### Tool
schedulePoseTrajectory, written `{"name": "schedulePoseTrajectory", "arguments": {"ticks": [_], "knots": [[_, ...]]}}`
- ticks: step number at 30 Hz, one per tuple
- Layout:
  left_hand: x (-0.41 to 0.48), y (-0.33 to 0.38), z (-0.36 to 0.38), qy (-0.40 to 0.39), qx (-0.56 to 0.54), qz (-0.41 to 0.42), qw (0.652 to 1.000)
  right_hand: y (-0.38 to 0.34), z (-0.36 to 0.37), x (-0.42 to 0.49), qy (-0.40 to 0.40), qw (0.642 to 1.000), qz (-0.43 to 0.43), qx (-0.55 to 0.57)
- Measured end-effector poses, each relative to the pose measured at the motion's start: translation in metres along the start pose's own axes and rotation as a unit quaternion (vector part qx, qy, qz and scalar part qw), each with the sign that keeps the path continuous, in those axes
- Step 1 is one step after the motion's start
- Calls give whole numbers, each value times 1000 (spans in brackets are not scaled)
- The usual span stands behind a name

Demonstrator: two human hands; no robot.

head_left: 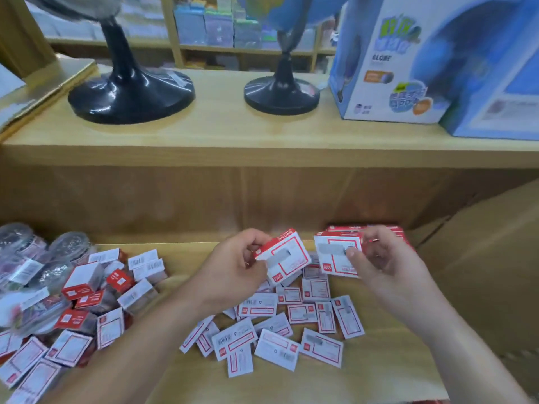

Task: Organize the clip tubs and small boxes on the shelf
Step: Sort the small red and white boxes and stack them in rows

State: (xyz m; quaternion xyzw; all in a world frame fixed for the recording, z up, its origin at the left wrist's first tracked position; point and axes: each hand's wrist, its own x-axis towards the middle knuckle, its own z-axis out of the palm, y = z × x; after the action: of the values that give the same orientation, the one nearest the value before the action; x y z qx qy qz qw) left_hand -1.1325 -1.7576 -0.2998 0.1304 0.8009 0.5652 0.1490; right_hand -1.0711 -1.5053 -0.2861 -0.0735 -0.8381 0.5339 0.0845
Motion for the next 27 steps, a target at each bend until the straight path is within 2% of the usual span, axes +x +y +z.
{"name": "schedulePoseTrajectory", "arguments": {"ticks": [6, 9, 12, 14, 18, 20, 22, 24, 27], "knots": [[18, 10, 35, 16, 38, 2, 999, 19, -29, 16, 5, 1000, -6, -2], [24, 6, 48, 46, 50, 12, 998, 28, -35, 20, -2, 998, -4, -56], [29, -2, 58, 63, 30, 7, 998, 32, -39, 23, 4, 994, 39, -98], [30, -7, 63, 76, 69, 15, 995, 32, -39, 24, 17, 989, 50, -139], [24, -12, 68, 103, 232, 68, 965, 22, -37, 27, -9, 945, -13, -326], [24, -11, 68, 95, 263, 72, 958, 17, -34, 39, -40, 928, -39, -368], [24, -8, 69, 77, 280, 55, 955, 17, -30, 55, -96, 917, -25, -387], [22, -7, 71, 63, 263, 17, 963, 18, -27, 67, -138, 917, 10, -375], [24, -8, 70, 80, 172, -26, 981, 21, -27, 78, -136, 935, 22, -326]]}}
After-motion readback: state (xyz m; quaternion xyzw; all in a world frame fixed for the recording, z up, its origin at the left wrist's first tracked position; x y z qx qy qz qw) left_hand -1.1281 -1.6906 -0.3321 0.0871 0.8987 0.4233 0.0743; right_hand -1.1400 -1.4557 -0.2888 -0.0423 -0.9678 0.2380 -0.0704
